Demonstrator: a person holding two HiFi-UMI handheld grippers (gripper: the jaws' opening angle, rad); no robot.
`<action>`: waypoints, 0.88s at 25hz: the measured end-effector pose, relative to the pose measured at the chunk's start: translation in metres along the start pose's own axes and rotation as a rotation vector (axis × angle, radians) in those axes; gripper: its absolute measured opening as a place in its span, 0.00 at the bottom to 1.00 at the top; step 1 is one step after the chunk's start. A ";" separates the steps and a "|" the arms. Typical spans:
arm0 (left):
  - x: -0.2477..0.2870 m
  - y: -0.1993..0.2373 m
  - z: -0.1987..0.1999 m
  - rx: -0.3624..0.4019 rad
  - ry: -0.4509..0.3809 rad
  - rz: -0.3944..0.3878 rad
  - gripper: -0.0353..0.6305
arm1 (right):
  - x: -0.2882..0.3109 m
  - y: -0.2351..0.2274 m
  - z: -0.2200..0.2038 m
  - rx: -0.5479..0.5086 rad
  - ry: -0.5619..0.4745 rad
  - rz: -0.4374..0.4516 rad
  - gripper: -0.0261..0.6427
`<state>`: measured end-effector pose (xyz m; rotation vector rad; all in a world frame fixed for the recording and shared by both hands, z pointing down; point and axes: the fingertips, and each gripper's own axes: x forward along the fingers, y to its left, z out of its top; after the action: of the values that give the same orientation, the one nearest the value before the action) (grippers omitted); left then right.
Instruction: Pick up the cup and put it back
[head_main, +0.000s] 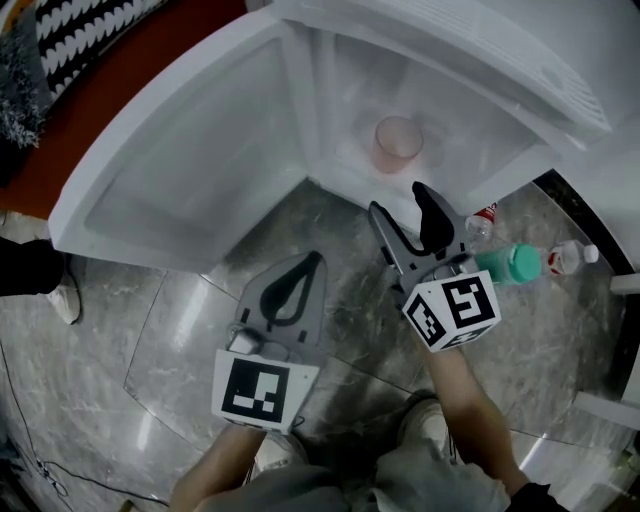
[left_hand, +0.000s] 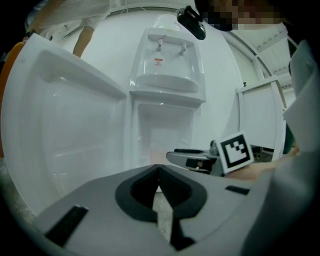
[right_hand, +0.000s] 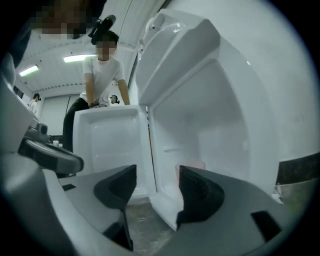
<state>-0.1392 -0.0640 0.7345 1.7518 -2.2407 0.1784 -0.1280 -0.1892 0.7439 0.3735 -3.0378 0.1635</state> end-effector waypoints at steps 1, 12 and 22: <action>0.000 0.001 0.001 -0.002 -0.004 0.009 0.07 | -0.007 0.009 0.007 0.000 -0.011 0.017 0.40; 0.000 -0.011 0.013 0.006 -0.048 0.028 0.07 | -0.040 0.066 0.011 -0.007 -0.002 0.140 0.06; -0.010 -0.001 0.029 0.104 -0.078 0.023 0.07 | -0.048 0.083 0.063 -0.093 0.010 0.257 0.05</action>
<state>-0.1408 -0.0631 0.7035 1.8153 -2.3471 0.2399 -0.1063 -0.1049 0.6690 -0.0256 -3.0577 0.0377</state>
